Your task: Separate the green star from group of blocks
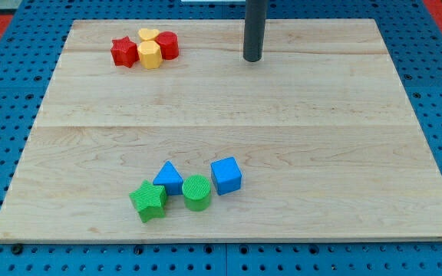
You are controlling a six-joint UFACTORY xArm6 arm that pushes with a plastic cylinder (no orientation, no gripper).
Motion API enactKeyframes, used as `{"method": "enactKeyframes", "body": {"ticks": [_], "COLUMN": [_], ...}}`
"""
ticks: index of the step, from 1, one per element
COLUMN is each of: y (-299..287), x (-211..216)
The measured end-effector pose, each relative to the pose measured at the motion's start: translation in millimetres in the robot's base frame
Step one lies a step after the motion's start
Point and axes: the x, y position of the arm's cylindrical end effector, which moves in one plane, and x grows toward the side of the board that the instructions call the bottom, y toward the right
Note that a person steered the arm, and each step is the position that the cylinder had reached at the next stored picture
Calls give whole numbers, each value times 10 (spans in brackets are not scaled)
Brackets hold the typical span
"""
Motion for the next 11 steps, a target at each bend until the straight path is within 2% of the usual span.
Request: {"method": "enactKeyframes", "body": {"ticks": [1, 2, 3, 4, 5, 6, 7, 8, 9, 10, 11], "y": [85, 216, -105, -1150, -2320, -2544, -2159, -1295, -1602, -1619, -809], "x": [70, 502, 1061, 1688, 2133, 2559, 2753, 2754, 2765, 3225, 3154]}}
